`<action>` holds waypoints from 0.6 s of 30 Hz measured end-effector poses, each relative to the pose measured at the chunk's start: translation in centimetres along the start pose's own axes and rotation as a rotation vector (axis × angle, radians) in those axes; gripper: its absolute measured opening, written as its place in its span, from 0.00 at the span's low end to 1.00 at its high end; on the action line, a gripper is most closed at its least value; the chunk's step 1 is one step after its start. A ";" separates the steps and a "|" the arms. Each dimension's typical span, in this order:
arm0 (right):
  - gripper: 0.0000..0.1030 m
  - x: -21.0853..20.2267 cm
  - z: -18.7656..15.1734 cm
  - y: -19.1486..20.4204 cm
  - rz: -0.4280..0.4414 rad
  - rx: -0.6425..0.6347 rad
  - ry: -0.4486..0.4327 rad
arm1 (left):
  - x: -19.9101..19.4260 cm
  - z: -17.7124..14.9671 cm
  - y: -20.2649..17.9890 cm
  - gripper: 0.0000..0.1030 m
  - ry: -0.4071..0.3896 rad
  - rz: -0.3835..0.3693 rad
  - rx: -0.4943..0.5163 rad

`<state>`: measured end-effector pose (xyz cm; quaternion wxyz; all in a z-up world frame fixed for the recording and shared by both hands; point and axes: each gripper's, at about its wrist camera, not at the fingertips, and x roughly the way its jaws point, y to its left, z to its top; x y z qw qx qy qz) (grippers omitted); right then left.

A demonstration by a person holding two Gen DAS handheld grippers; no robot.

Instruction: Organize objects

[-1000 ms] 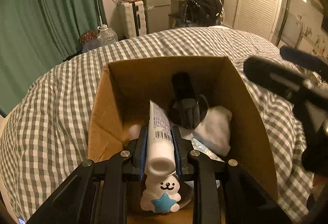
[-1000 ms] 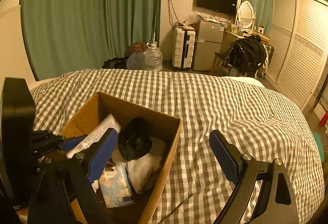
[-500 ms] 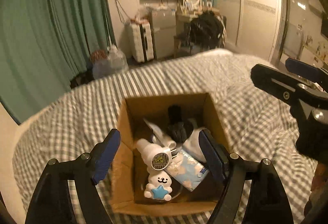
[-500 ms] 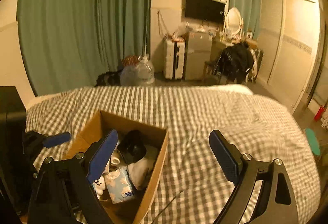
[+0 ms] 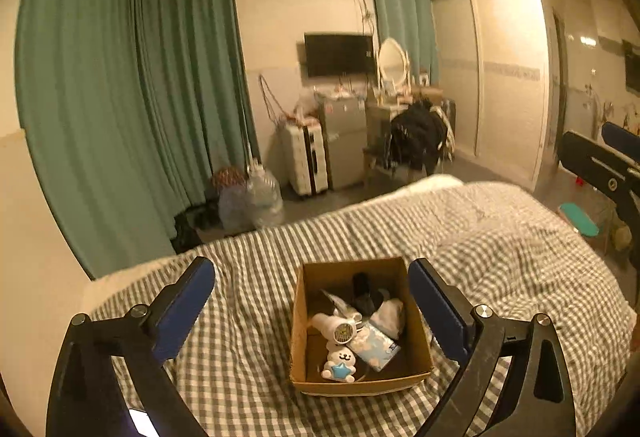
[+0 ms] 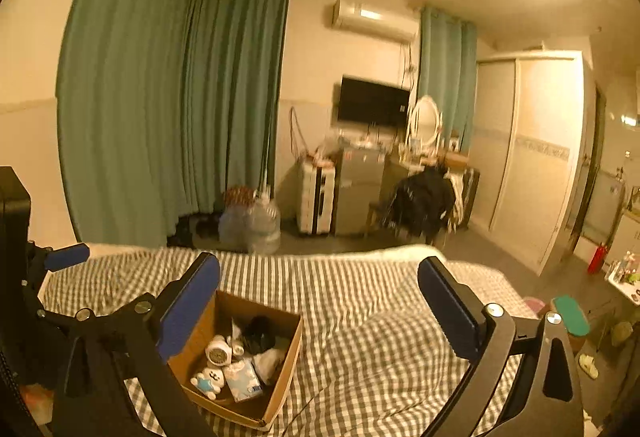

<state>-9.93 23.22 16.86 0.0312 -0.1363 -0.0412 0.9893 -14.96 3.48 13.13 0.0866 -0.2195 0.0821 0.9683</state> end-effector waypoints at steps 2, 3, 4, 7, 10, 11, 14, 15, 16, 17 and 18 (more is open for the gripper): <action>0.98 -1.6 0.3 0.0 0.001 0.000 -0.033 | -2.0 0.1 0.2 0.99 -0.045 0.017 -0.001; 0.99 -2.4 0.4 0.1 0.005 -0.001 -0.050 | -2.8 0.0 0.2 1.00 -0.066 0.035 -0.003; 0.99 -3.1 0.2 0.2 0.008 -0.004 -0.065 | -3.6 -0.1 0.4 1.00 -0.090 0.052 -0.007; 0.99 -4.6 -0.9 0.6 -0.028 -0.017 -0.091 | -5.4 -1.4 0.7 1.00 -0.157 0.077 -0.019; 0.99 -5.5 -3.2 1.1 -0.047 -0.032 -0.121 | -6.3 -3.4 1.0 1.00 -0.199 0.101 -0.033; 0.99 -5.4 -4.2 1.2 -0.046 -0.036 -0.123 | -6.2 -4.3 1.0 1.00 -0.205 0.125 -0.039; 0.99 -4.6 -7.9 2.0 -0.027 -0.035 -0.102 | -5.6 -7.1 0.8 1.00 -0.207 0.173 -0.060; 0.99 -4.2 -9.1 2.3 -0.013 -0.031 -0.089 | -5.3 -8.1 0.8 1.00 -0.201 0.178 -0.066; 0.99 -3.8 -9.9 2.5 -0.007 -0.027 -0.081 | -5.0 -9.2 0.7 1.00 -0.191 0.181 -0.067; 0.99 -3.2 -11.4 2.8 0.011 -0.016 -0.073 | -4.5 -10.6 0.7 1.00 -0.178 0.193 -0.065; 0.99 -2.9 -12.5 3.1 0.031 -0.011 -0.067 | -4.2 -11.9 0.6 1.00 -0.173 0.210 -0.065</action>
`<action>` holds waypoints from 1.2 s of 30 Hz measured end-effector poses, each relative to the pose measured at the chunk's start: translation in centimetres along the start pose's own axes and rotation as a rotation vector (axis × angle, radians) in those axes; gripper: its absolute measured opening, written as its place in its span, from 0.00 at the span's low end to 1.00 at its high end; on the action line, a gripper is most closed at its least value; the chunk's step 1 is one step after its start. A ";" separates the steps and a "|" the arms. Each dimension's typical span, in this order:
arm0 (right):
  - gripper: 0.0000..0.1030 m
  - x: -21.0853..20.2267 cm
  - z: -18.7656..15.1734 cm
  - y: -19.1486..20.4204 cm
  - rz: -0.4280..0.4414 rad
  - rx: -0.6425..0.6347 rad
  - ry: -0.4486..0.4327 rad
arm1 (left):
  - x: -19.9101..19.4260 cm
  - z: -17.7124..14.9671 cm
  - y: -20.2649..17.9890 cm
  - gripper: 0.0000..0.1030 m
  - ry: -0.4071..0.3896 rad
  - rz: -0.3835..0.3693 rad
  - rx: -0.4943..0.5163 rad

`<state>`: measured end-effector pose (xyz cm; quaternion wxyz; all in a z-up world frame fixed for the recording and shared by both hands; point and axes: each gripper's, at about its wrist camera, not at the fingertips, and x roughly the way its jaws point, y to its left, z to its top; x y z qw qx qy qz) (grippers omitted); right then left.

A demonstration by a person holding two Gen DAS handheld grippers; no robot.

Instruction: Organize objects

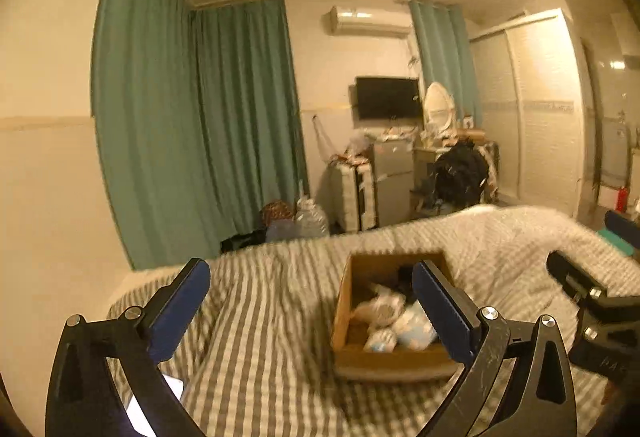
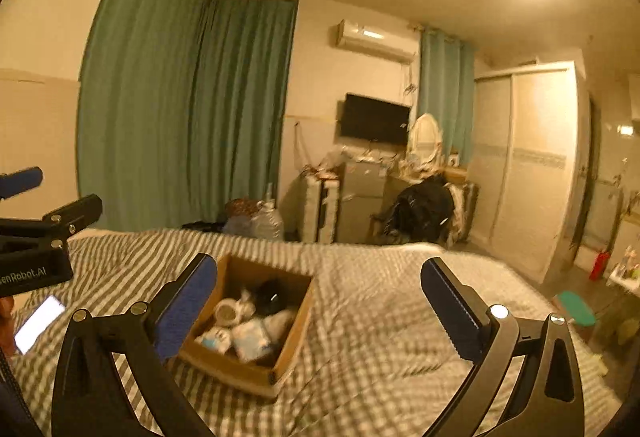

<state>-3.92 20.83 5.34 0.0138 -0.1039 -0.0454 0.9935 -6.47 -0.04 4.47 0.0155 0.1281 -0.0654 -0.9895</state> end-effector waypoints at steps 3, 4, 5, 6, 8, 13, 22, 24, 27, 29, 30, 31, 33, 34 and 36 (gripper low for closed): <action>0.99 0.6 -3.2 0.7 0.017 0.012 0.007 | 0.7 -4.0 0.4 1.00 0.033 0.089 -0.029; 0.99 0.8 -4.2 1.1 0.014 0.006 0.019 | 1.1 -5.0 0.5 1.00 0.050 0.092 -0.035; 0.99 0.8 -4.8 1.3 0.012 0.003 0.022 | 1.3 -6.0 0.7 1.00 0.071 0.080 -0.039; 0.99 1.0 -5.6 1.5 0.009 -0.006 0.020 | 1.6 -6.6 0.9 1.00 0.084 0.069 -0.044; 0.99 1.0 -6.5 1.8 -0.009 -0.016 0.006 | 2.2 -7.5 1.2 1.00 0.115 0.054 -0.059; 0.99 2.6 -7.7 2.1 -0.019 -0.022 0.063 | 2.7 -8.2 0.9 1.00 0.135 0.038 -0.052; 0.99 3.4 -8.3 1.5 -0.045 0.013 0.120 | 3.1 -8.1 0.0 1.00 0.154 0.016 -0.028; 0.99 3.4 -8.3 1.5 -0.051 0.015 0.128 | 3.1 -8.1 -0.1 1.00 0.153 0.018 -0.025; 0.99 3.7 -8.5 1.4 -0.052 0.016 0.143 | 3.2 -8.1 0.0 1.00 0.159 0.015 -0.030; 0.99 3.7 -8.6 1.5 -0.053 0.017 0.146 | 3.1 -8.0 0.1 1.00 0.157 0.015 -0.030; 0.99 3.7 -8.6 1.5 -0.054 0.017 0.147 | 3.2 -8.1 0.1 1.00 0.155 0.013 -0.028; 0.99 3.7 -8.6 1.5 -0.055 0.017 0.147 | 3.2 -8.1 0.0 1.00 0.153 0.013 -0.027; 0.99 3.7 -8.6 1.4 -0.060 0.022 0.146 | 3.2 -8.1 0.0 1.00 0.153 0.011 -0.028; 0.99 3.8 -8.6 1.3 -0.062 0.026 0.146 | 3.2 -8.1 0.0 1.00 0.153 0.006 -0.030; 0.99 3.8 -8.6 1.1 -0.064 0.035 0.147 | 3.2 -8.1 -0.1 1.00 0.154 0.009 -0.030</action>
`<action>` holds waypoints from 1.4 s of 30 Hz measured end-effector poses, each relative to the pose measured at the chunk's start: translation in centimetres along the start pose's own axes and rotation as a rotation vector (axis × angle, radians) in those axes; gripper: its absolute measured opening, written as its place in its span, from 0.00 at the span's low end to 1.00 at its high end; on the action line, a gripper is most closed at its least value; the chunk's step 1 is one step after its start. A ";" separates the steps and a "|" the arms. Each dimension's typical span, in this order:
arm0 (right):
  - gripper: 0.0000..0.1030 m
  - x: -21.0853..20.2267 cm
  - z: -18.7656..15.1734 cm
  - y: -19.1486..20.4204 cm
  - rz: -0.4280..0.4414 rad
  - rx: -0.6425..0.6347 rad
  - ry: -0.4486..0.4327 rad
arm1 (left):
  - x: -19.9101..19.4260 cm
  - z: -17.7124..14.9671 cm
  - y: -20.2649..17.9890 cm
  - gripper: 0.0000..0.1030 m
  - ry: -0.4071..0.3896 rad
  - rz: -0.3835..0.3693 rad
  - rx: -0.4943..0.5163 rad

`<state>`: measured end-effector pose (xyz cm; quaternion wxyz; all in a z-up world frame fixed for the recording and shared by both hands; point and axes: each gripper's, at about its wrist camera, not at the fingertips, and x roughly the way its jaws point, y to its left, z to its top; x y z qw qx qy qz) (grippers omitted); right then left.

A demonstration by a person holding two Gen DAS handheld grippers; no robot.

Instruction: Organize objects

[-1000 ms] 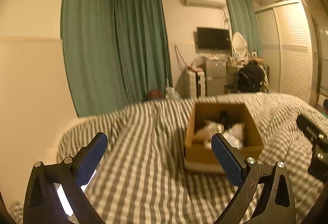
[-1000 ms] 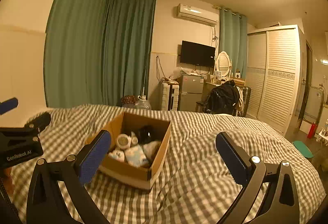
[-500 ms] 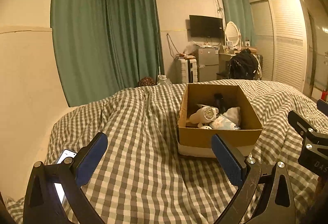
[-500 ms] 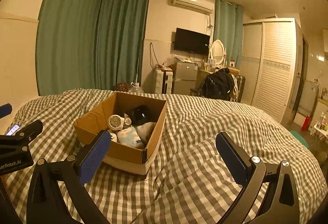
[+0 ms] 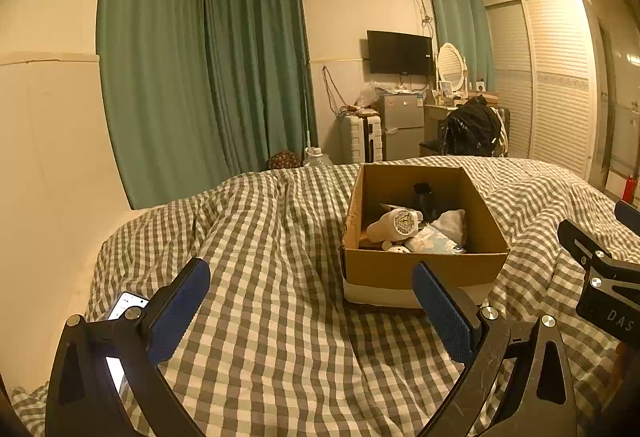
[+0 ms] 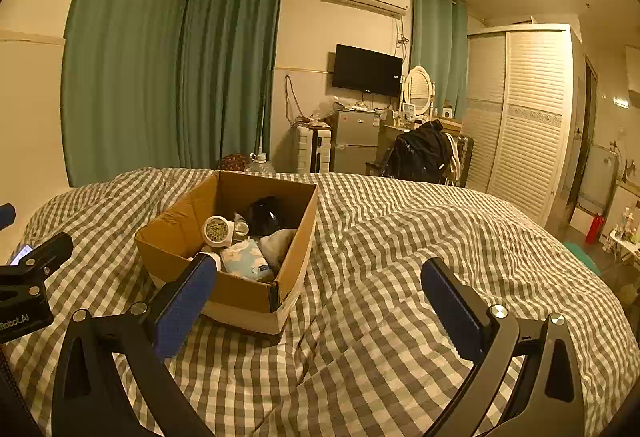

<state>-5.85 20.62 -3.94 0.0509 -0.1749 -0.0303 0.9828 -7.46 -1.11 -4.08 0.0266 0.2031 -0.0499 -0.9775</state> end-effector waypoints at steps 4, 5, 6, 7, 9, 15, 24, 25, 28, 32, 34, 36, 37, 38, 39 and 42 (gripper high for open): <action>0.99 0.0 0.0 -0.3 -0.003 0.012 0.001 | -0.1 0.0 0.0 1.00 -0.002 0.002 0.001; 0.99 0.0 0.0 -0.3 -0.002 0.011 0.003 | 0.0 0.0 0.0 1.00 0.000 -0.005 0.000; 0.99 0.1 0.0 -0.2 -0.002 0.009 0.006 | -0.1 0.0 0.0 1.00 0.001 -0.007 -0.001; 0.99 0.1 0.0 -0.1 -0.002 0.007 0.007 | -0.1 0.0 0.0 1.00 0.001 -0.006 -0.003; 0.99 0.1 0.0 0.0 -0.002 -0.002 0.008 | -0.2 0.0 -0.1 1.00 -0.001 0.001 0.004; 0.99 0.1 -0.1 0.1 -0.002 -0.008 0.010 | -0.2 -0.1 -0.2 1.00 -0.004 0.016 0.014; 0.99 0.3 -0.2 0.2 -0.005 -0.014 0.024 | -0.1 -0.1 0.1 1.00 -0.007 0.032 0.008; 0.99 0.3 -0.2 0.2 -0.005 -0.015 0.024 | -0.1 -0.1 0.1 1.00 -0.006 0.032 0.009; 0.99 0.3 -0.2 0.3 -0.005 -0.015 0.024 | 0.0 -0.1 0.0 1.00 -0.003 0.029 0.012; 0.99 0.3 -0.2 0.2 -0.005 -0.015 0.025 | -0.1 -0.1 0.0 1.00 -0.001 0.027 0.014; 0.99 0.3 -0.2 0.3 -0.005 -0.015 0.025 | -0.1 -0.1 0.0 1.00 0.001 0.025 0.014; 0.99 0.3 -0.2 0.3 -0.006 -0.015 0.025 | -0.1 -0.1 0.0 1.00 0.002 0.025 0.012; 0.99 0.3 -0.2 0.2 -0.005 -0.015 0.026 | -0.1 -0.1 0.0 1.00 0.003 0.026 0.012; 0.99 0.3 -0.2 0.2 -0.005 -0.015 0.026 | -0.1 -0.1 0.0 1.00 0.002 0.025 0.011; 0.99 0.3 -0.2 0.3 -0.005 -0.016 0.027 | -0.1 -0.1 0.0 1.00 0.002 0.024 0.011; 0.99 0.4 -0.3 0.3 -0.006 -0.016 0.027 | -0.1 -0.2 0.0 1.00 0.001 0.024 0.013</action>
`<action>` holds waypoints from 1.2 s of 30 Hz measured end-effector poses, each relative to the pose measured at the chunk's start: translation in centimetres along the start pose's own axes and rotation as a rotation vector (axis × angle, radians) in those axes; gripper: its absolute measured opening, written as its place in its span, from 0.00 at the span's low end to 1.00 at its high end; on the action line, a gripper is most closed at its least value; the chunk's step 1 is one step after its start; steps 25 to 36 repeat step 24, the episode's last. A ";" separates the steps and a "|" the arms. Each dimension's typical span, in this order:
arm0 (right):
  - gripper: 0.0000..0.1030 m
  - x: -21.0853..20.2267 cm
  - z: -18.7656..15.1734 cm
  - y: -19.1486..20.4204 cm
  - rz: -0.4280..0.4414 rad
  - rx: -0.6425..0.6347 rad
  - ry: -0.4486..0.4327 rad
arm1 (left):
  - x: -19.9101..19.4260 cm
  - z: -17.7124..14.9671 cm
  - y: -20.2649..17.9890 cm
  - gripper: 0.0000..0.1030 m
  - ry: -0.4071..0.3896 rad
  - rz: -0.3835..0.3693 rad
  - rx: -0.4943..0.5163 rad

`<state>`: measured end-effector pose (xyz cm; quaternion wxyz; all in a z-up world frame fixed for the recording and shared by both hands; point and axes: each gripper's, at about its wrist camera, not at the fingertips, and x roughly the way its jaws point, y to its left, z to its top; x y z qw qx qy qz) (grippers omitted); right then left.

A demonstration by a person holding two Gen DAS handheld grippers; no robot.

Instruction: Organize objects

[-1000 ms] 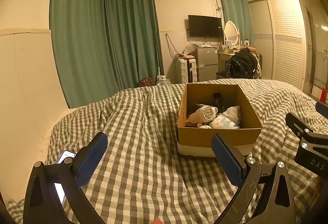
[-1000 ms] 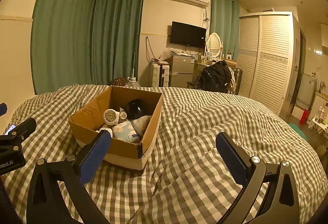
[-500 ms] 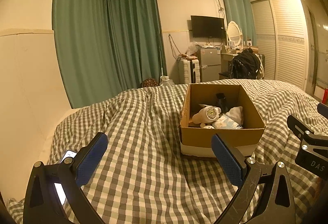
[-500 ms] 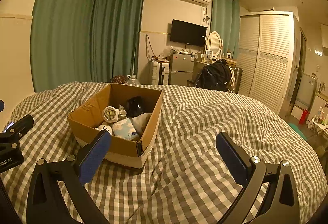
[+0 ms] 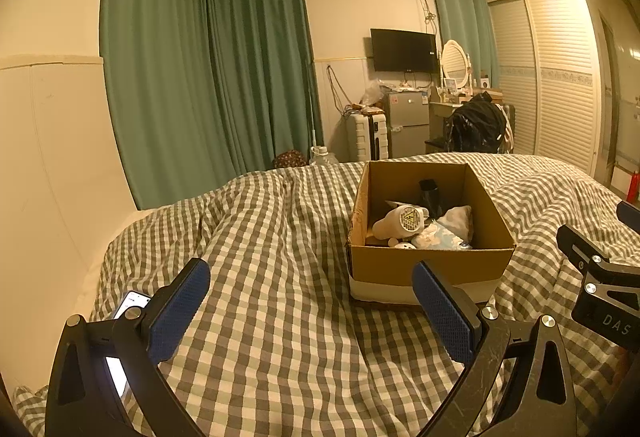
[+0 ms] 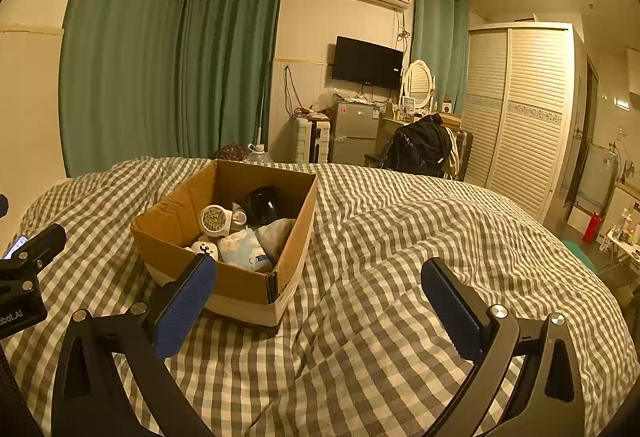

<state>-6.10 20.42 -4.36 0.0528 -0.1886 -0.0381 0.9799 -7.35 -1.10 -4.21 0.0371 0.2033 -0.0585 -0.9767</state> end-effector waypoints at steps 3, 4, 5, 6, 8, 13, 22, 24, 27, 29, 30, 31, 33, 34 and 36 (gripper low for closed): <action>0.99 0.0 0.0 0.0 0.000 0.000 0.000 | 0.0 0.0 -0.1 1.00 0.000 0.001 0.000; 0.99 0.0 0.0 0.0 0.000 0.000 0.000 | 0.0 0.0 -0.1 1.00 0.000 0.001 -0.001; 0.99 0.0 0.0 0.0 0.000 -0.001 0.000 | 0.0 0.0 -0.1 1.00 0.001 0.001 -0.001; 0.99 0.0 0.0 0.0 0.000 -0.001 0.001 | 0.0 0.0 -0.1 1.00 0.000 0.001 -0.001; 0.99 0.0 -0.1 0.0 0.000 -0.001 0.001 | 0.0 0.0 -0.1 1.00 0.000 0.001 0.000; 0.99 0.0 -0.1 -0.1 0.000 -0.001 0.001 | -0.1 0.0 -0.1 1.00 0.000 0.002 0.001; 0.99 0.2 -0.3 -0.1 0.002 -0.005 0.010 | 0.2 -0.1 0.0 1.00 0.008 0.000 0.010; 0.99 0.2 -0.4 -0.2 0.000 -0.006 0.012 | 0.3 -0.1 -0.1 1.00 0.008 0.000 0.017; 0.99 0.2 -0.4 -0.2 0.000 -0.006 0.012 | 0.3 -0.1 -0.1 1.00 0.008 0.000 0.017; 0.99 0.2 -0.4 -0.2 0.000 -0.006 0.012 | 0.3 -0.1 -0.1 1.00 0.008 0.000 0.017; 0.99 0.2 -0.4 -0.2 0.000 -0.006 0.012 | 0.3 -0.1 -0.1 1.00 0.008 0.000 0.017; 0.99 0.2 -0.4 -0.2 0.000 -0.006 0.012 | 0.3 -0.1 -0.1 1.00 0.008 0.000 0.017; 0.99 0.2 -0.4 -0.2 0.000 -0.006 0.012 | 0.3 -0.1 -0.1 1.00 0.008 0.000 0.017; 0.99 0.2 -0.4 -0.2 0.000 -0.006 0.012 | 0.3 -0.1 -0.1 1.00 0.008 0.000 0.017; 0.99 0.2 -0.4 -0.2 0.000 -0.006 0.012 | 0.3 -0.1 -0.1 1.00 0.008 0.000 0.017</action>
